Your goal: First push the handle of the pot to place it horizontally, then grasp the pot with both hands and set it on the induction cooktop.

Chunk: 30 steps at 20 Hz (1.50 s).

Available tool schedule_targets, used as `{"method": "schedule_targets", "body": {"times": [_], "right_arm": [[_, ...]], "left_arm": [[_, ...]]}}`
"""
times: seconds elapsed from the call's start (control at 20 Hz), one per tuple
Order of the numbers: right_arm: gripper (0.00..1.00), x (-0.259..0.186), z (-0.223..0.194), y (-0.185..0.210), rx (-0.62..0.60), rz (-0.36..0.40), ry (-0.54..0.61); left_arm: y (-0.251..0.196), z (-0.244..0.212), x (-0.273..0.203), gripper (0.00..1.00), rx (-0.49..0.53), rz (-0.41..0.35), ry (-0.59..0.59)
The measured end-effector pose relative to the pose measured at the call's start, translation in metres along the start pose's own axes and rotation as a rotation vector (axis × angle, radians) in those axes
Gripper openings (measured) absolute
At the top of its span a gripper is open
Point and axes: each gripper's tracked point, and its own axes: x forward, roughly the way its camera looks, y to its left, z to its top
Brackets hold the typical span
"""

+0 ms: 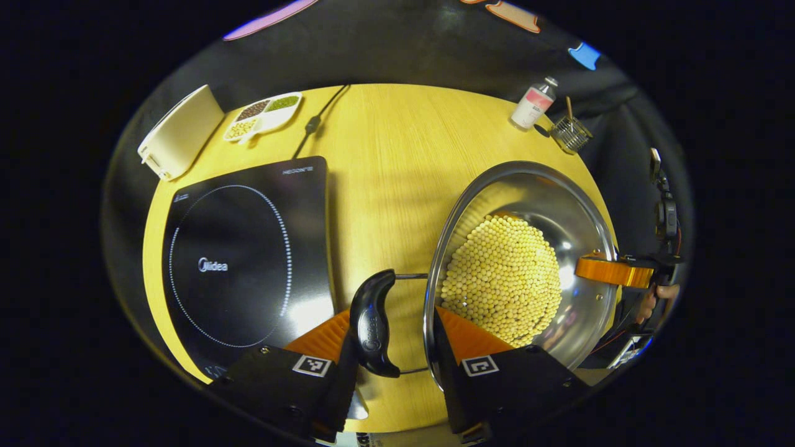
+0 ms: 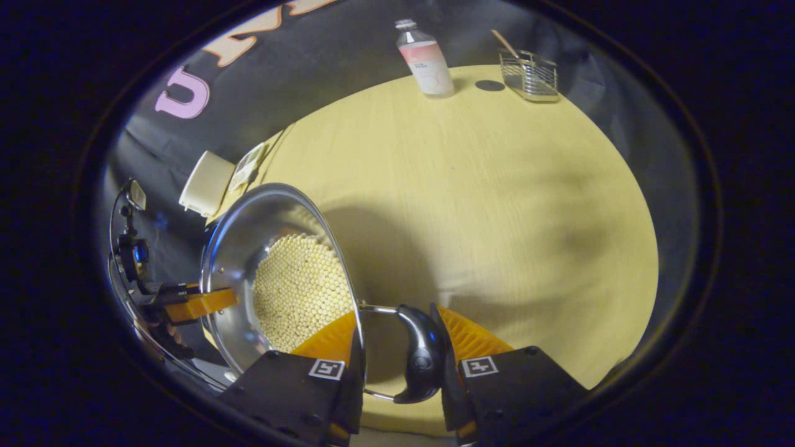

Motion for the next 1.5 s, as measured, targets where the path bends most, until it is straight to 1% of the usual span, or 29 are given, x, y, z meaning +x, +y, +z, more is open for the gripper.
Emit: {"method": "schedule_targets", "body": {"times": [0.05,0.1,0.25,0.35,0.5,0.75,0.85,0.9,0.95,1.15,1.35,1.5], "right_arm": [[0.54,-0.001,0.000,0.008,-0.006,0.009,-0.004],[0.46,-0.001,0.000,0.017,-0.010,0.016,-0.009],[0.46,-0.005,-0.001,0.042,-0.016,0.025,-0.024],[0.46,-0.006,-0.002,0.062,-0.019,0.017,-0.034],[0.46,-0.007,-0.007,0.093,-0.028,-0.008,-0.054],[0.47,0.005,-0.026,0.153,0.002,-0.045,-0.071],[0.47,0.009,-0.027,0.174,0.015,-0.067,-0.083],[0.53,0.010,-0.028,0.185,0.016,-0.077,-0.091],[0.54,0.012,-0.028,0.196,0.014,-0.084,-0.093],[0.53,0.024,-0.028,0.236,0.001,-0.107,-0.089],[0.53,0.042,-0.024,0.272,-0.026,-0.108,-0.072],[0.53,0.055,-0.022,0.291,-0.037,-0.105,-0.066]], "left_arm": [[0.004,0.001,-0.006,0.62,-0.004,0.008,-0.009],[0.010,0.003,-0.012,0.64,-0.005,0.015,-0.018],[0.031,0.005,-0.029,0.63,-0.003,0.023,-0.045],[0.049,0.006,-0.034,0.62,-0.008,0.016,-0.060],[0.077,0.006,-0.042,0.62,-0.008,-0.009,-0.079],[0.135,0.010,-0.048,0.63,0.021,-0.062,-0.088],[0.155,0.012,-0.049,0.62,0.041,-0.079,-0.098],[0.166,0.015,-0.049,0.61,0.052,-0.084,-0.101],[0.176,0.017,-0.050,0.63,0.056,-0.089,-0.108],[0.216,0.022,-0.050,0.60,0.062,-0.083,-0.121],[0.253,0.021,-0.050,0.61,0.039,-0.062,-0.128],[0.275,0.020,-0.049,0.60,0.010,-0.059,-0.125]]}}
